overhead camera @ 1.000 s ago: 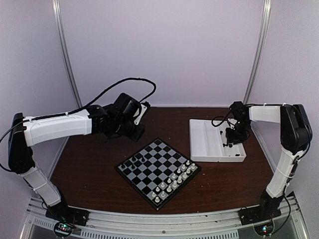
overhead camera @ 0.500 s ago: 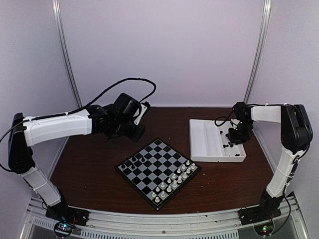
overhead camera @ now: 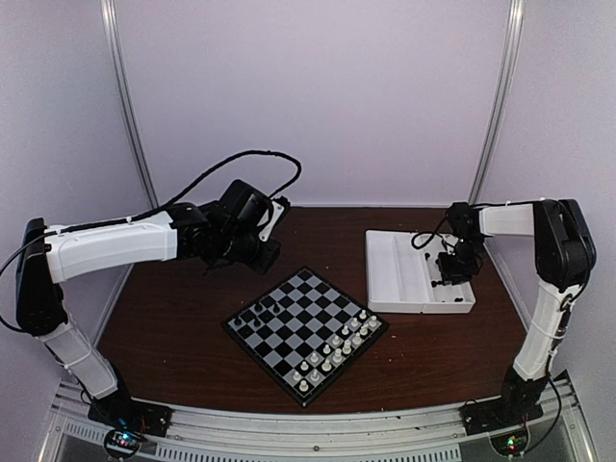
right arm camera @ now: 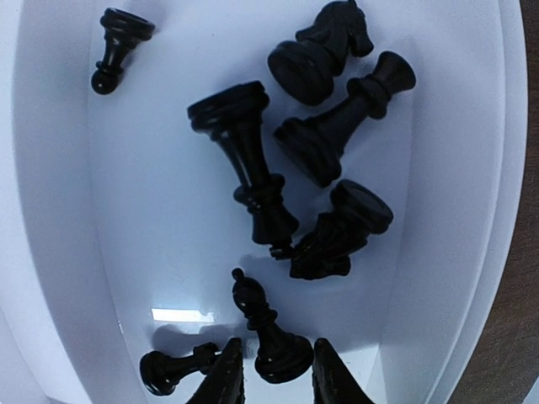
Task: Set up the chess pieces on the board
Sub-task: Pick up the chess piece from the storage box.
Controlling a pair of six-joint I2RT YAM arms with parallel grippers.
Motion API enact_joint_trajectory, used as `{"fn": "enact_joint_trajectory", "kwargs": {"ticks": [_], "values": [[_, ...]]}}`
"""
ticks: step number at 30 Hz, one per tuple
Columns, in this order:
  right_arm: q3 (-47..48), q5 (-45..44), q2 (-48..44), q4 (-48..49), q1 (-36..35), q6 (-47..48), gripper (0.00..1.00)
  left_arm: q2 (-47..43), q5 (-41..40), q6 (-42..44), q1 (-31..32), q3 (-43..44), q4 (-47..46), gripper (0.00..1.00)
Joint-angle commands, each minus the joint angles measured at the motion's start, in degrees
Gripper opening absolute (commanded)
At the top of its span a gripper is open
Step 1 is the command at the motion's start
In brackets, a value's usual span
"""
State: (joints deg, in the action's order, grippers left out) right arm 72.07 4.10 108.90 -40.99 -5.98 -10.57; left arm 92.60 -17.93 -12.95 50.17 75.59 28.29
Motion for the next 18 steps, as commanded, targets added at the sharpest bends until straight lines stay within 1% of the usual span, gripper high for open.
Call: {"fn": "enact_joint_trajectory", "kwargs": {"ticks": [1,10,15,18], "values": [[1.8,0.3,0.8,-0.8,0.3,0.8,0.3,-0.4,0.2,0.1,-0.5,0.6,-2.1,0.38],[3.7,0.6,2.4,-1.1,0.3,1.3,0.33,-0.2,0.3,0.2,-0.5,0.8,-2.2,0.38],[3.9,1.3,3.2,-1.3,0.4,1.3,0.31,-0.3,0.2,0.4,-0.5,0.8,-2.1,0.38],[4.0,1.6,3.2,-1.5,0.3,1.4,0.26,-0.3,0.2,0.3,-0.5,0.8,-2.1,0.38]]}}
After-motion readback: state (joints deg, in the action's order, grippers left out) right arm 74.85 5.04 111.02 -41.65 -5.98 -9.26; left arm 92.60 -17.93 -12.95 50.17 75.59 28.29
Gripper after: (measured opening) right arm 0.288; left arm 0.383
